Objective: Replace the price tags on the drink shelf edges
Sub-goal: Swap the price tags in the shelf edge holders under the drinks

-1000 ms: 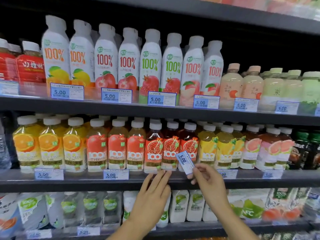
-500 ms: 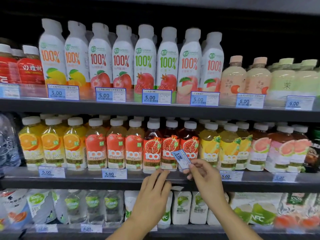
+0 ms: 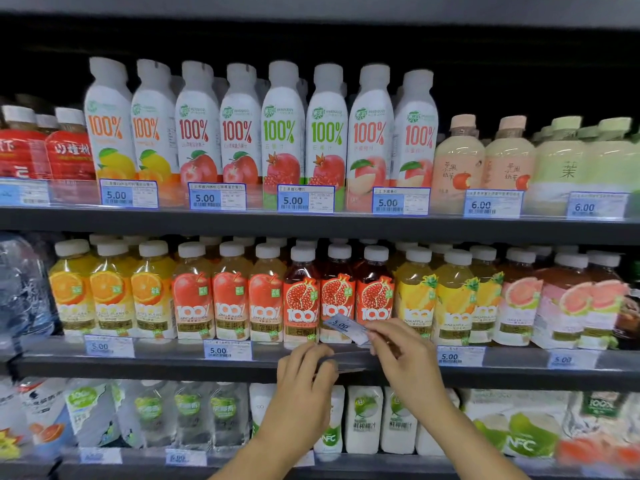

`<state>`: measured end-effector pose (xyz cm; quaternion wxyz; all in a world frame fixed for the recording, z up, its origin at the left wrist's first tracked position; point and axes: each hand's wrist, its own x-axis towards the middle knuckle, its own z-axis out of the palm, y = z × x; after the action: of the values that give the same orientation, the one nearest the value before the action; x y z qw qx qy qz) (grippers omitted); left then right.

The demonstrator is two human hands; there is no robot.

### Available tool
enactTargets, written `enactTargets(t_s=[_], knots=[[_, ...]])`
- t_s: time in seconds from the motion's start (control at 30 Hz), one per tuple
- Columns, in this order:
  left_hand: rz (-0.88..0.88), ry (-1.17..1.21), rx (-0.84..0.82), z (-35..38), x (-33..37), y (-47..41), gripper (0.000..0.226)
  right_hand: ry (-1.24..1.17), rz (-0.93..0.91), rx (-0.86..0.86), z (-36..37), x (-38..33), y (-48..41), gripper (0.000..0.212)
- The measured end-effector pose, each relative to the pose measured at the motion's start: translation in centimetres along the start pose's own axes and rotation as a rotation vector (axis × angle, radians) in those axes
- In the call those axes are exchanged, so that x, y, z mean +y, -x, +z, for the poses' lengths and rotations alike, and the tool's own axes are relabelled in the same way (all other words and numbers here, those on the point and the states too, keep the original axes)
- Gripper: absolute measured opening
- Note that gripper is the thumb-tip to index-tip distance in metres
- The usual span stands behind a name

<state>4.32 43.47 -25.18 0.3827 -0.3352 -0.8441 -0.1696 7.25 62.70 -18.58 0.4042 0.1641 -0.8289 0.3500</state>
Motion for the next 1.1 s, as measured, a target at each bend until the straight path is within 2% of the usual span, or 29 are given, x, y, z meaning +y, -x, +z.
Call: enactTargets(t_s=[0.13, 0.3, 0.4, 0.47, 0.6, 0.73, 0.87, 0.97, 1.1], knots=[[-0.001, 0.020, 0.022, 0.3, -0.3, 0.1, 0.031, 0.146, -0.118, -0.177, 0.3, 0.7, 0.4, 0.030], [0.010, 0.022, 0.026, 0.4, -0.5, 0.1, 0.035, 0.415, -0.237, -0.267, 0.9, 0.9, 0.5, 0.037], [0.006, 0.038, 0.063, 0.2, -0.5, -0.3, 0.022, 0.437, -0.225, -0.294, 1.1, 0.7, 0.5, 0.038], [-0.004, 0.065, 0.089, -0.3, -0.6, -0.8, 0.009, 0.395, -0.185, -0.283, 0.7, 0.6, 0.7, 0.040], [-0.021, 0.180, 0.084, -1.1, -0.7, -2.3, 0.014, 0.033, 0.061, -0.318, -1.3, -0.7, 1.0, 0.052], [-0.139, 0.381, -0.027, -1.0, 1.5, -4.2, 0.023, -0.010, 0.165, -0.221, -3.5, -0.8, 1.1, 0.031], [-0.338, 0.641, -0.012, 0.2, 5.4, -6.3, 0.029, -0.195, 0.401, -0.163, -7.1, 0.8, 1.0, 0.026], [-0.360, 0.702, 0.002, 1.7, 8.6, -7.8, 0.029, -0.262, 0.415, -0.146, -10.6, 2.4, 1.1, 0.025], [-0.369, 0.664, 0.031, 4.0, 14.0, -10.2, 0.028, -0.292, 0.426, -0.139, -15.7, 5.8, 1.7, 0.020]])
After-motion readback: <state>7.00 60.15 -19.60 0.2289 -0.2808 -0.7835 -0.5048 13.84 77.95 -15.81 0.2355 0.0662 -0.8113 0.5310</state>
